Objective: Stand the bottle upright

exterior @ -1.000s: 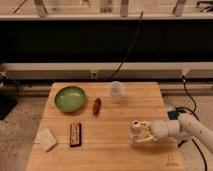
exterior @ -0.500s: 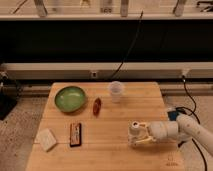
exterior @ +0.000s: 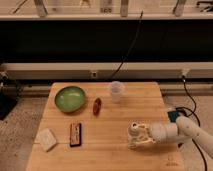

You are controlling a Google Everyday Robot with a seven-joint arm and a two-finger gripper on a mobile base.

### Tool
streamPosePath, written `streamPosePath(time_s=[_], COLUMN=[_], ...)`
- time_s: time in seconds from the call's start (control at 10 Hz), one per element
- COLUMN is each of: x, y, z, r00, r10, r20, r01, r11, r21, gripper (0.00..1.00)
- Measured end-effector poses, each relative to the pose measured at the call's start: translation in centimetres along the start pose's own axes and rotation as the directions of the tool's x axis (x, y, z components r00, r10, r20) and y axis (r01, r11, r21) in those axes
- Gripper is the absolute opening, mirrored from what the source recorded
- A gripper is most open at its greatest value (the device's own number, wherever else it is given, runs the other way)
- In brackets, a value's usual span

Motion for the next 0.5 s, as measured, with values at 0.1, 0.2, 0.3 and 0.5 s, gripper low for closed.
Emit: streamPosePath(time_s=[0.1, 0.2, 0.3, 0.5], x=[0.1, 0.3, 0.4, 0.7], y=[0.1, 0.2, 0.3, 0.5], z=[-0.1, -0.2, -0.4, -1.2], r00=[1.0, 1.0, 1.0, 1.0], r10=[0.002, 0.005, 0.006, 0.011], r20=[-0.002, -0.005, -0.008, -0.016], r01=[-0.002, -0.005, -0.006, -0.011], r11=[1.0, 1.0, 1.0, 1.0], r21=[0.001, 0.002, 0.003, 0.008], gripper=[0.8, 0.8, 0.8, 0.8])
